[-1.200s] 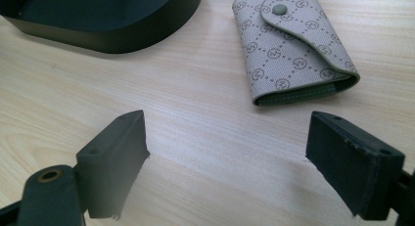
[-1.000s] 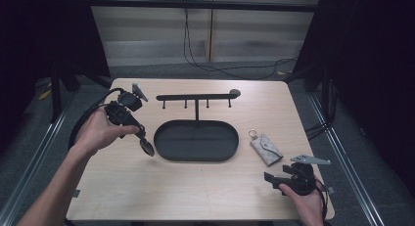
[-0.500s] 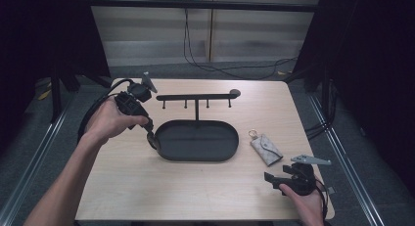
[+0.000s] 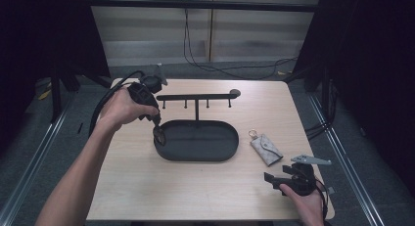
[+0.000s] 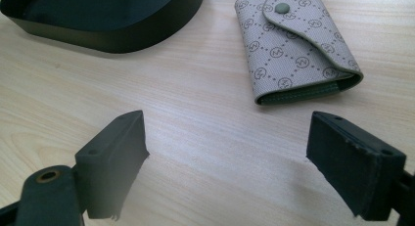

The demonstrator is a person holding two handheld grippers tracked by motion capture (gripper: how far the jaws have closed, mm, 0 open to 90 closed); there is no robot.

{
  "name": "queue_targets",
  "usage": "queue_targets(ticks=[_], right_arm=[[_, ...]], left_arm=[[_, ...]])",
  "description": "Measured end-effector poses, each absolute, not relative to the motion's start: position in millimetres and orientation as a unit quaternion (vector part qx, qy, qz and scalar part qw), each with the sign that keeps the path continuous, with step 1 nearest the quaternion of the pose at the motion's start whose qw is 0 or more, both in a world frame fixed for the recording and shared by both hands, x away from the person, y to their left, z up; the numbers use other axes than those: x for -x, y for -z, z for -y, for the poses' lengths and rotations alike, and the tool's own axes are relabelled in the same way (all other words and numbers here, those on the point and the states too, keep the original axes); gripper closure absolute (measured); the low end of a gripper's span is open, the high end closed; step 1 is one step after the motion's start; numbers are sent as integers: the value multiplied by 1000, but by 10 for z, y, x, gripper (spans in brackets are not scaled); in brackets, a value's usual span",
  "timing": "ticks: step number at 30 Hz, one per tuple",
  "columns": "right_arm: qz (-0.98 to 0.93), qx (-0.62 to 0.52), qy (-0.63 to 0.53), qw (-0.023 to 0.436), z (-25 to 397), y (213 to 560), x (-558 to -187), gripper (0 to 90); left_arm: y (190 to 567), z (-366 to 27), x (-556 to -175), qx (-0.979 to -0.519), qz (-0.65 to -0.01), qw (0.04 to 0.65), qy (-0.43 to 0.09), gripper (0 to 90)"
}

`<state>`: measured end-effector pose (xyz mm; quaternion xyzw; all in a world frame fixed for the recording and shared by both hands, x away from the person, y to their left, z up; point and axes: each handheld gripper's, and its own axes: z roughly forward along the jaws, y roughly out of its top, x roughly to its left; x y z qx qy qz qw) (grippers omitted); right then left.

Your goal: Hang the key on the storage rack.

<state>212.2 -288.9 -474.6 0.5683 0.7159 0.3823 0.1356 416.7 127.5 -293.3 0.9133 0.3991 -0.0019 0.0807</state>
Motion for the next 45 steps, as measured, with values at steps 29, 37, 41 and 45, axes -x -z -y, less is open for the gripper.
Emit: queue_targets(ticks=[29, 37, 41, 45], right_arm=[[-718, -561, -389, 135, 2881, 4728, -2105, 150], [-717, -561, -391, 137, 2886, 4726, -2103, 158], [-715, -564, -391, 136, 2888, 4730, -2105, 157], [-716, -565, -388, 136, 2880, 4732, -2114, 157]], left_arm=[[3066, -1040, -4555, -887, -458, 57, 8, 706], [3096, -1065, -4564, -880, -471, 69, 5, 699], [3135, -1131, -4574, -876, -476, 79, 12, 633], [3149, -1176, -4556, -872, -479, 101, 18, 497]])
